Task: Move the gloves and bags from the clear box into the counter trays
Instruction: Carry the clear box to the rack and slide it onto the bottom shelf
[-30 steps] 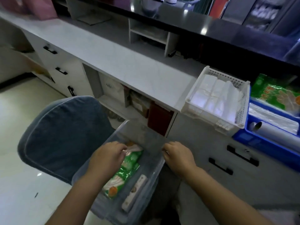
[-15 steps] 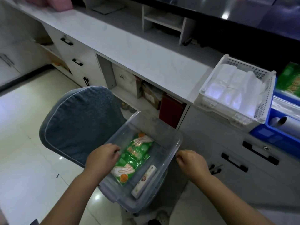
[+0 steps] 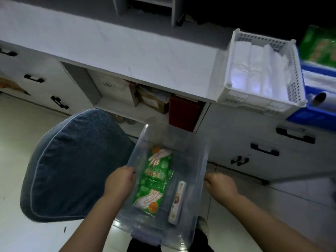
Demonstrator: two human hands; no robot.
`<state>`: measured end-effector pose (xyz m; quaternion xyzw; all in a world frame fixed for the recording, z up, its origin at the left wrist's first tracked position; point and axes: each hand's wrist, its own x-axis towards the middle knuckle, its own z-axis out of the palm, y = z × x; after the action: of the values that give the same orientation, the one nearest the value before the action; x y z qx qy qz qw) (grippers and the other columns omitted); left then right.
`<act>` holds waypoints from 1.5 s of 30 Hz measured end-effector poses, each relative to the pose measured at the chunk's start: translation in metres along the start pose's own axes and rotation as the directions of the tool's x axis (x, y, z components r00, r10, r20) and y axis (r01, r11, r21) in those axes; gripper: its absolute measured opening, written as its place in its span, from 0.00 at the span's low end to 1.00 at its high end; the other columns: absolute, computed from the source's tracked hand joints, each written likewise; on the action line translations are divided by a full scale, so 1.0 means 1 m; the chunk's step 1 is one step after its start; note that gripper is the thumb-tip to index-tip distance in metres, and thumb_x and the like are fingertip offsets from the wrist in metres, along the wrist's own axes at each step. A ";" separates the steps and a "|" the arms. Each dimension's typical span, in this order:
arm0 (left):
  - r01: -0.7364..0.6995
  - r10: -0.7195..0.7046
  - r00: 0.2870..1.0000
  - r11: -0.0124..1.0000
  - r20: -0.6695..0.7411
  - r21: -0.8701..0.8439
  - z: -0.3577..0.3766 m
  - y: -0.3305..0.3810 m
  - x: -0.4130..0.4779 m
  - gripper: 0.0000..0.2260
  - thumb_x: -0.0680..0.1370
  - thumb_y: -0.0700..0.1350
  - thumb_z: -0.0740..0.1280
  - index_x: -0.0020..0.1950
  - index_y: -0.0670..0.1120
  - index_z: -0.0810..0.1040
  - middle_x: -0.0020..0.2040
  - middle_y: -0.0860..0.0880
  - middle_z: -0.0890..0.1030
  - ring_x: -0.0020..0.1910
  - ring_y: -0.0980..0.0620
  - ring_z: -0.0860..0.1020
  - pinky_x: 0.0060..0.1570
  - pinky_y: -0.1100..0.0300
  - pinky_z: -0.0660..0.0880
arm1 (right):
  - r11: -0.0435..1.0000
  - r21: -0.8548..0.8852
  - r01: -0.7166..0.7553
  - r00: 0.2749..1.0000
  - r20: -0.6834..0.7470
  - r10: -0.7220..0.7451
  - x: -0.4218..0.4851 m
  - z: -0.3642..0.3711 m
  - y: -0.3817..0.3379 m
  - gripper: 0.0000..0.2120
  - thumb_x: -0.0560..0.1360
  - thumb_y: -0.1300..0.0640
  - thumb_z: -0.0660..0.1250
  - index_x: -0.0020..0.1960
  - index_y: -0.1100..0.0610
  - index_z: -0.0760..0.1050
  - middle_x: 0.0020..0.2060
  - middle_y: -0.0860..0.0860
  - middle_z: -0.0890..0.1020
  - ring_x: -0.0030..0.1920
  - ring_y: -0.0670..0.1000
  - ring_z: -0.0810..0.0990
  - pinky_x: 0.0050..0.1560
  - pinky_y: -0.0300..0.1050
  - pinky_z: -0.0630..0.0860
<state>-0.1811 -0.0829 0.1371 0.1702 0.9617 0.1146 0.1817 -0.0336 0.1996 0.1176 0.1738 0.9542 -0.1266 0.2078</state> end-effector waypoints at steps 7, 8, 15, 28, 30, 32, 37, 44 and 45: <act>-0.129 0.117 0.979 0.990 0.168 0.065 0.016 -0.046 0.058 0.07 0.77 0.43 0.59 0.52 0.44 0.75 0.50 0.45 0.75 0.47 0.46 0.75 0.40 0.54 0.74 | 0.801 0.318 -0.508 0.861 0.192 0.470 0.008 0.057 -0.038 0.16 0.78 0.56 0.58 0.65 0.53 0.71 0.55 0.54 0.81 0.49 0.54 0.80 0.43 0.41 0.72; -0.113 0.102 0.976 0.993 0.193 0.044 0.019 -0.050 0.064 0.08 0.78 0.43 0.59 0.54 0.43 0.73 0.52 0.44 0.75 0.48 0.45 0.75 0.42 0.53 0.74 | 0.748 0.358 -0.559 0.829 0.215 0.516 0.007 0.063 -0.043 0.15 0.77 0.56 0.59 0.63 0.54 0.72 0.53 0.54 0.82 0.45 0.53 0.79 0.41 0.41 0.72; -0.002 0.051 0.923 0.991 0.381 -0.130 0.040 -0.055 0.096 0.14 0.78 0.43 0.61 0.62 0.39 0.70 0.57 0.39 0.77 0.53 0.40 0.77 0.49 0.50 0.76 | 0.481 0.549 -0.684 0.692 0.277 0.667 0.009 0.097 -0.055 0.13 0.74 0.61 0.60 0.58 0.58 0.72 0.48 0.56 0.80 0.38 0.52 0.74 0.29 0.36 0.62; -0.125 0.137 0.896 0.991 0.423 -0.055 0.041 0.006 0.097 0.08 0.75 0.44 0.63 0.50 0.40 0.73 0.45 0.42 0.78 0.43 0.42 0.77 0.38 0.55 0.74 | 0.292 0.640 -0.711 0.565 0.273 0.778 -0.070 0.100 -0.035 0.07 0.74 0.54 0.65 0.47 0.55 0.69 0.41 0.53 0.77 0.40 0.55 0.77 0.37 0.42 0.68; -0.206 0.193 0.887 0.978 0.420 -0.016 0.047 0.033 0.087 0.08 0.75 0.44 0.63 0.49 0.41 0.73 0.44 0.43 0.77 0.42 0.42 0.77 0.37 0.56 0.72 | 0.204 0.665 -0.718 0.508 0.302 0.807 -0.101 0.101 -0.025 0.07 0.72 0.54 0.67 0.46 0.55 0.71 0.41 0.54 0.80 0.41 0.56 0.80 0.40 0.44 0.72; -0.292 0.261 0.868 0.956 0.422 0.008 0.056 0.060 0.073 0.07 0.74 0.45 0.63 0.47 0.41 0.74 0.42 0.44 0.77 0.41 0.42 0.76 0.37 0.57 0.69 | 0.110 0.695 -0.711 0.449 0.328 0.831 -0.134 0.103 -0.013 0.06 0.70 0.54 0.67 0.43 0.55 0.72 0.40 0.55 0.81 0.40 0.57 0.82 0.42 0.45 0.75; -0.438 0.395 0.805 0.899 0.443 -0.006 0.075 0.123 0.024 0.05 0.73 0.46 0.63 0.41 0.45 0.71 0.36 0.47 0.75 0.37 0.44 0.75 0.33 0.57 0.67 | -0.055 0.757 -0.651 0.343 0.359 0.868 -0.215 0.115 0.016 0.05 0.69 0.55 0.67 0.40 0.54 0.71 0.37 0.54 0.82 0.39 0.57 0.82 0.42 0.46 0.75; -0.577 0.538 0.746 0.816 0.393 -0.022 0.093 0.230 -0.056 0.06 0.73 0.46 0.65 0.41 0.44 0.72 0.37 0.47 0.77 0.36 0.45 0.75 0.32 0.57 0.66 | -0.194 0.857 -0.477 0.232 0.336 0.913 -0.313 0.132 0.083 0.09 0.70 0.53 0.67 0.36 0.57 0.72 0.26 0.51 0.80 0.27 0.50 0.78 0.36 0.44 0.72; -0.585 0.549 0.743 0.811 0.382 -0.030 0.094 0.248 -0.069 0.06 0.73 0.46 0.65 0.41 0.44 0.73 0.36 0.47 0.76 0.36 0.45 0.75 0.32 0.57 0.66 | -0.207 0.870 -0.447 0.221 0.332 0.917 -0.326 0.133 0.097 0.10 0.70 0.54 0.68 0.35 0.57 0.72 0.26 0.51 0.80 0.27 0.50 0.78 0.37 0.45 0.73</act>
<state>-0.0135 0.1338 0.1429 0.4812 0.8157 0.0854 0.3094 0.3284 0.1549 0.1279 0.7924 0.4412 -0.4061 -0.1117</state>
